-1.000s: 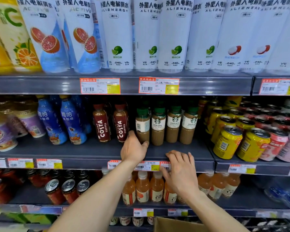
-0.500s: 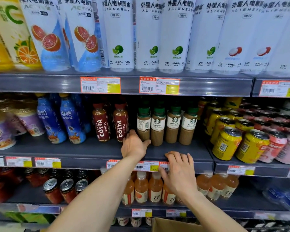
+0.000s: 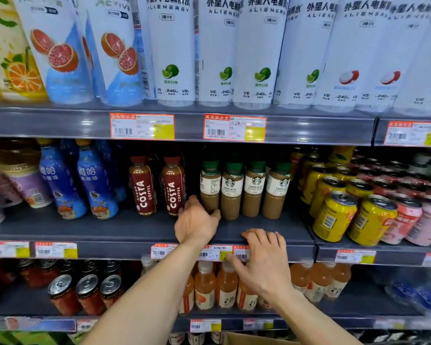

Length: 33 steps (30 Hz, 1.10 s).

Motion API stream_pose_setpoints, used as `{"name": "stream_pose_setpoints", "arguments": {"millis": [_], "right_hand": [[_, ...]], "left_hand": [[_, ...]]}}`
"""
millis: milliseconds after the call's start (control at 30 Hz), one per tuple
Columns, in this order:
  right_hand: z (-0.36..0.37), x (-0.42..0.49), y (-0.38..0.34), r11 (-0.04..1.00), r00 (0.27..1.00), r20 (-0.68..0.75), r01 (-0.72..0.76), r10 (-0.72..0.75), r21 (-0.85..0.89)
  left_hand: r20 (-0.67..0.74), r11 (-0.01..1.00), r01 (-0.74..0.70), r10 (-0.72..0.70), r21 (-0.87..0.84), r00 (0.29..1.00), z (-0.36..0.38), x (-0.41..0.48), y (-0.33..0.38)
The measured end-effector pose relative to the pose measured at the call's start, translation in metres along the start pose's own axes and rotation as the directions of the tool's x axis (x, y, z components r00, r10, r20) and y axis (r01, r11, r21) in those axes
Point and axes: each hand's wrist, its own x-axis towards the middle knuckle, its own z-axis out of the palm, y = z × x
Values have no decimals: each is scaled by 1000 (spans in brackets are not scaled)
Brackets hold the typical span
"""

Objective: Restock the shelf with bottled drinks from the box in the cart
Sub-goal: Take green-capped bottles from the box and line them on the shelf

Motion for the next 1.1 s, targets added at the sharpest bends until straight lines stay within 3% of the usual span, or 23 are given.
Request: {"name": "stream_pose_setpoints", "arguments": {"millis": [167,333,500,933,1100], "right_hand": [[-8,10,-10,990,991,-38,-122,125,78],[-15,41,-24,948,951,51,-309,306,72],[-9,71,-36,902,912,154,-403,380,157],[6,92,-36,889,900,125,-433,418,149],[5,92,-35,891,898,138,-434,417,132]], "left_hand": [[-24,999,-24,25,27,999,1,-1,-4],[-54,999,-39,39,5,998,4,-2,-3],[-47,997,-76,77,28,996,4,-2,-5],[-53,992,-116,118,41,992,5,-1,-8],[-61,997,-73,74,13,995,4,-2,-5]]}}
